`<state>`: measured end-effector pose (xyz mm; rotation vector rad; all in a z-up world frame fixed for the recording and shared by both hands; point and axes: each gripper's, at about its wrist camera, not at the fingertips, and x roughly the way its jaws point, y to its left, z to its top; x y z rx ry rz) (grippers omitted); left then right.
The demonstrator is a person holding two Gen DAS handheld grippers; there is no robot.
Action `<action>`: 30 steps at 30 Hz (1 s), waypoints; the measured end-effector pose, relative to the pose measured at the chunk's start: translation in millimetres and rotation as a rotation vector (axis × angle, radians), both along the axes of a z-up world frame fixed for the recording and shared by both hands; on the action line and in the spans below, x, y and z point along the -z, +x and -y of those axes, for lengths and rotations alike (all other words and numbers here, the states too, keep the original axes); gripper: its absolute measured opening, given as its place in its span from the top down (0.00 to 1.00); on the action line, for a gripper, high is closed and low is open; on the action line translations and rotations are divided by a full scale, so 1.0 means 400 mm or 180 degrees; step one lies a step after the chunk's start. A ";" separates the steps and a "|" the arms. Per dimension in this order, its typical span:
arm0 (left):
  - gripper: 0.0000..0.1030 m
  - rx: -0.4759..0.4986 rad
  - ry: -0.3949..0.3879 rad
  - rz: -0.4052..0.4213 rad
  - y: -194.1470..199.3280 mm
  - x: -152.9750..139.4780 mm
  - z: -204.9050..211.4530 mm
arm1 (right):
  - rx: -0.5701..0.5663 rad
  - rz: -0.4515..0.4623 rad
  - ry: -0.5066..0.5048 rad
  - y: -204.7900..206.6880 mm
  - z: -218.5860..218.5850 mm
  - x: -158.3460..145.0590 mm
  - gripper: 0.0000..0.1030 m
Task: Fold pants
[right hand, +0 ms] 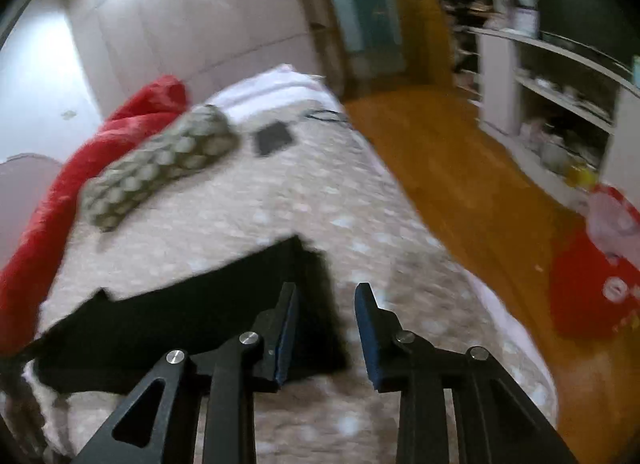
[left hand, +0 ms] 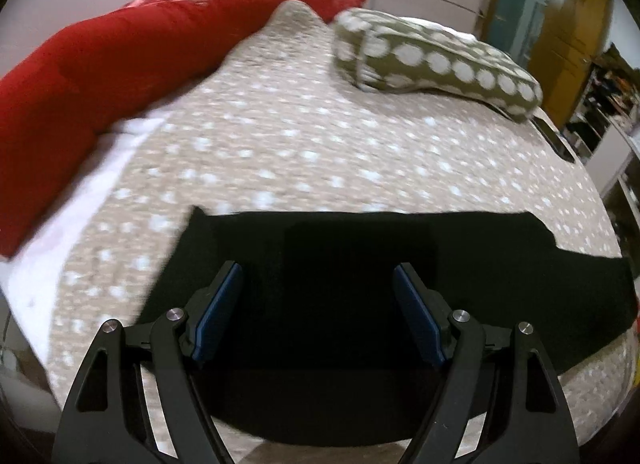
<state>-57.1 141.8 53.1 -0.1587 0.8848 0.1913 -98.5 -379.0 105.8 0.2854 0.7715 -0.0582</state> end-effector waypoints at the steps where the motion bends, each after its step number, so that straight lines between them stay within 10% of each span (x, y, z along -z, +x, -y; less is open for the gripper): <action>1: 0.24 -0.0049 0.0009 0.0006 -0.006 -0.001 -0.015 | -0.0172 0.0008 0.0107 0.010 -0.023 -0.005 0.72; 13: 0.22 -0.0507 -0.0108 -0.0122 -0.085 0.070 -0.164 | -0.1695 -0.0145 0.0435 0.195 -0.499 0.068 0.72; 24: 0.21 -0.0576 -0.0130 -0.0069 -0.056 0.080 -0.213 | -0.2198 -0.0463 -0.0197 0.304 -0.807 0.164 0.72; 30: 0.21 -0.0566 -0.0133 -0.0015 -0.104 0.075 -0.209 | -0.2690 -0.0372 0.0339 0.319 -0.907 0.095 0.72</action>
